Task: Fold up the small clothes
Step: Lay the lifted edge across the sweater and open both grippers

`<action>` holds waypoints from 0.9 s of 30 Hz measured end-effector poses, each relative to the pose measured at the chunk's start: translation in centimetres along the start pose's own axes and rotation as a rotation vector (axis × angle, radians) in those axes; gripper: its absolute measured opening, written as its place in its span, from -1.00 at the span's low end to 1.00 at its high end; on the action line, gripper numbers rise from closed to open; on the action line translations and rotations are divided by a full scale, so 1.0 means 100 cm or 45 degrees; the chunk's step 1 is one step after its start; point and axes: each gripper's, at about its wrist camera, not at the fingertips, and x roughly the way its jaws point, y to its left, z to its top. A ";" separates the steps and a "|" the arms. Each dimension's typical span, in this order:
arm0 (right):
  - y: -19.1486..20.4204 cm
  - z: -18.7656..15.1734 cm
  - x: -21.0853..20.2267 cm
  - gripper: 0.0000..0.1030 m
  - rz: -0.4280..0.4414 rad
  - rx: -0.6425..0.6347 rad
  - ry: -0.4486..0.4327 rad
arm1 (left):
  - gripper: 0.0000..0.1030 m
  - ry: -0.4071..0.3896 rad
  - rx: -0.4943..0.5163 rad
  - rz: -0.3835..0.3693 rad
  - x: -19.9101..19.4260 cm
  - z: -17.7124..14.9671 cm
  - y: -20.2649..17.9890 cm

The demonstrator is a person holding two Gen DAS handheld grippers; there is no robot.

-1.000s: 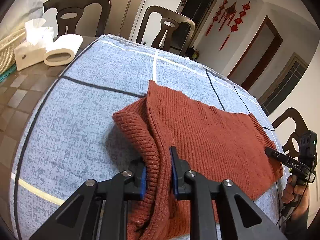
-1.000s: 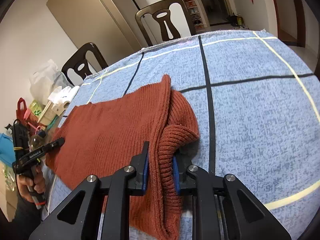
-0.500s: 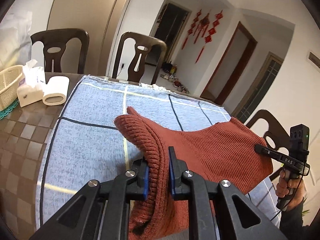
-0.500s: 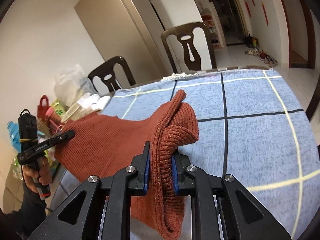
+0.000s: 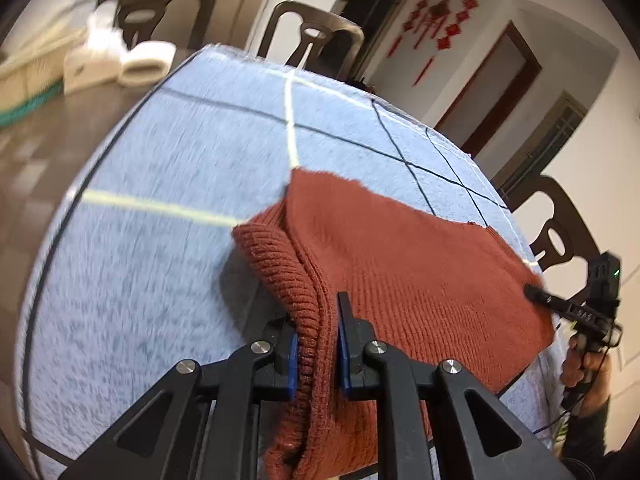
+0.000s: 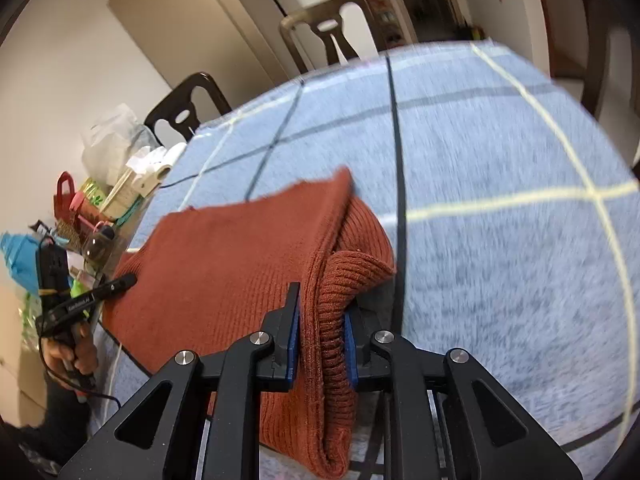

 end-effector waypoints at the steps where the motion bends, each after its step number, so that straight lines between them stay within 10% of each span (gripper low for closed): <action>1: -0.002 -0.001 0.001 -0.59 -0.004 0.011 0.007 | -0.63 -0.001 -0.009 -0.004 -0.001 -0.001 0.002; 13: 0.017 0.003 -0.040 -0.49 -0.187 -0.090 -0.190 | -0.57 -0.157 0.061 0.101 -0.043 0.016 -0.019; 27: 0.024 0.009 0.013 -0.49 -0.282 -0.224 -0.074 | -0.55 -0.037 0.208 0.170 0.009 0.012 -0.039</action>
